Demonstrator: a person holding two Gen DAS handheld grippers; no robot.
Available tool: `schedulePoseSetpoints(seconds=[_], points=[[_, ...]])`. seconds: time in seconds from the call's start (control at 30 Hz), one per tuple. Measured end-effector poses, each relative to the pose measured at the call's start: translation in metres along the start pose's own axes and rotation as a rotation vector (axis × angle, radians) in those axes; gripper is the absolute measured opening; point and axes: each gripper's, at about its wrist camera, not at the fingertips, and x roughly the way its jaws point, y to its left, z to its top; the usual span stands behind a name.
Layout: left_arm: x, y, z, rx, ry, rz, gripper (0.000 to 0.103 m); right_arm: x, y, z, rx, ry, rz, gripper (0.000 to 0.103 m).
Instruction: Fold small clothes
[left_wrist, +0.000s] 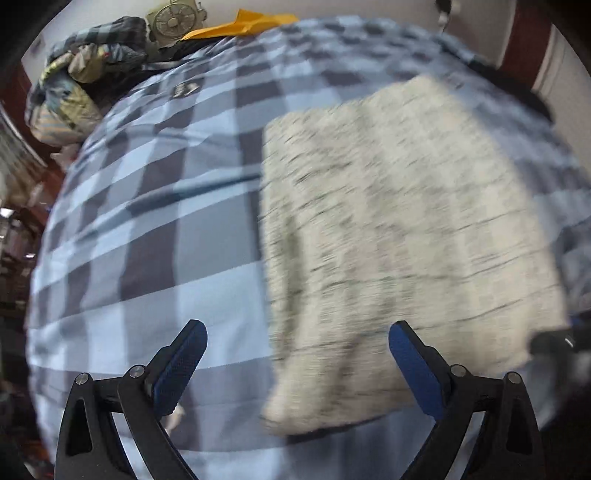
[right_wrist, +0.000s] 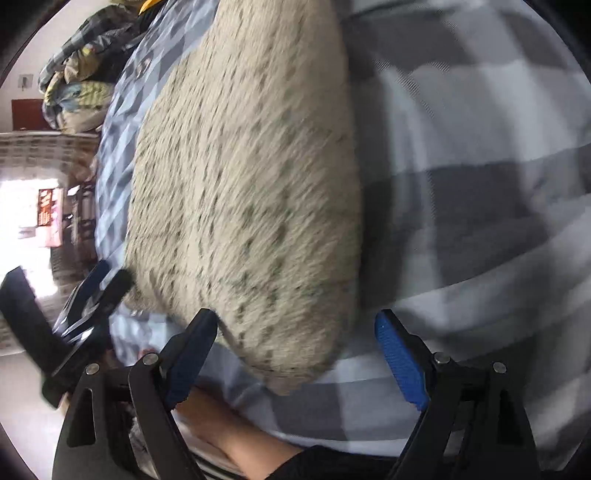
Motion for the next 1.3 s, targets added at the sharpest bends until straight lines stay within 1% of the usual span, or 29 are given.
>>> schedulePoseSetpoints(seconds=[0.03, 0.07, 0.1, 0.17, 0.2, 0.27, 0.3, 0.37, 0.4, 0.47, 0.53, 0.63, 0.7, 0.73, 0.77, 0.83, 0.87, 0.9, 0.93, 1.0, 1.03, 1.17, 1.3], points=[[0.003, 0.003, 0.001, -0.008, 0.009, -0.007, 0.099, -0.001, 0.003, -0.004, -0.018, 0.016, -0.016, 0.062], [0.003, 0.005, 0.001, -0.020, 0.014, -0.021, 0.099, 0.000, 0.005, -0.007, -0.048, 0.033, -0.040, 0.058], [0.002, 0.007, 0.003, -0.037, 0.017, -0.032, 0.099, 0.000, 0.007, -0.012, -0.078, 0.050, -0.061, 0.056], [-0.004, 0.009, 0.005, -0.052, 0.002, -0.032, 0.099, -0.004, 0.004, -0.021, -0.089, 0.068, -0.106, 0.056], [-0.011, 0.009, 0.006, -0.054, -0.020, -0.042, 0.099, -0.011, 0.003, -0.026, -0.091, 0.057, -0.127, 0.056], [-0.024, 0.006, 0.008, -0.044, -0.054, -0.063, 0.099, -0.030, 0.001, -0.033, -0.106, 0.008, -0.102, 0.057], [-0.027, 0.004, 0.010, -0.040, -0.066, -0.069, 0.099, -0.047, -0.001, -0.036, -0.110, -0.033, -0.065, 0.057], [-0.036, 0.000, 0.012, -0.025, -0.094, -0.080, 0.100, -0.068, -0.006, -0.035, -0.111, -0.103, -0.039, 0.058], [-0.040, -0.002, 0.013, -0.018, -0.108, -0.083, 0.100, -0.079, -0.009, -0.033, -0.111, -0.142, -0.050, 0.060], [-0.041, -0.005, 0.016, -0.009, -0.117, -0.083, 0.100, -0.091, -0.016, -0.027, -0.118, -0.195, -0.075, 0.061], [-0.040, -0.008, 0.017, 0.005, -0.115, -0.085, 0.100, -0.093, -0.021, -0.015, -0.111, -0.215, -0.081, 0.061], [-0.034, -0.009, 0.021, 0.009, -0.100, -0.087, 0.100, -0.088, -0.020, 0.005, -0.081, -0.233, -0.039, 0.061], [-0.025, -0.009, 0.026, -0.004, -0.081, -0.106, 0.100, -0.082, -0.020, 0.024, -0.065, -0.252, -0.031, 0.061], [-0.020, -0.009, 0.028, -0.011, -0.071, -0.119, 0.100, -0.078, -0.016, 0.024, -0.065, -0.259, -0.032, 0.061], [-0.014, -0.007, 0.031, -0.024, -0.056, -0.148, 0.100, -0.073, -0.008, 0.029, -0.062, -0.267, -0.029, 0.061], [0.006, 0.002, 0.040, -0.091, -0.014, -0.238, 0.100, -0.066, -0.003, 0.041, -0.065, -0.272, 0.000, 0.062], [0.013, 0.006, 0.042, -0.120, 0.003, -0.259, 0.100, -0.061, -0.002, 0.046, -0.065, -0.267, 0.011, 0.063], [0.024, 0.012, 0.045, -0.164, 0.032, -0.290, 0.100, -0.054, -0.001, 0.055, -0.061, -0.258, 0.016, 0.072], [0.038, 0.019, 0.049, -0.212, 0.071, -0.346, 0.100, -0.052, -0.001, 0.057, -0.057, -0.255, 0.015, 0.077], [0.057, 0.027, 0.053, -0.271, 0.118, -0.418, 0.100, -0.047, -0.004, 0.066, -0.040, -0.265, 0.015, 0.077], [0.065, 0.030, 0.056, -0.298, 0.136, -0.447, 0.100, -0.047, -0.007, 0.069, -0.038, -0.254, 0.018, 0.077], [0.089, 0.035, 0.065, -0.370, 0.186, -0.537, 0.100, -0.043, -0.012, 0.080, -0.046, -0.218, 0.058, 0.077], [0.101, 0.032, 0.070, -0.380, 0.199, -0.572, 0.103, -0.043, -0.012, 0.086, -0.068, -0.198, 0.115, 0.077]])
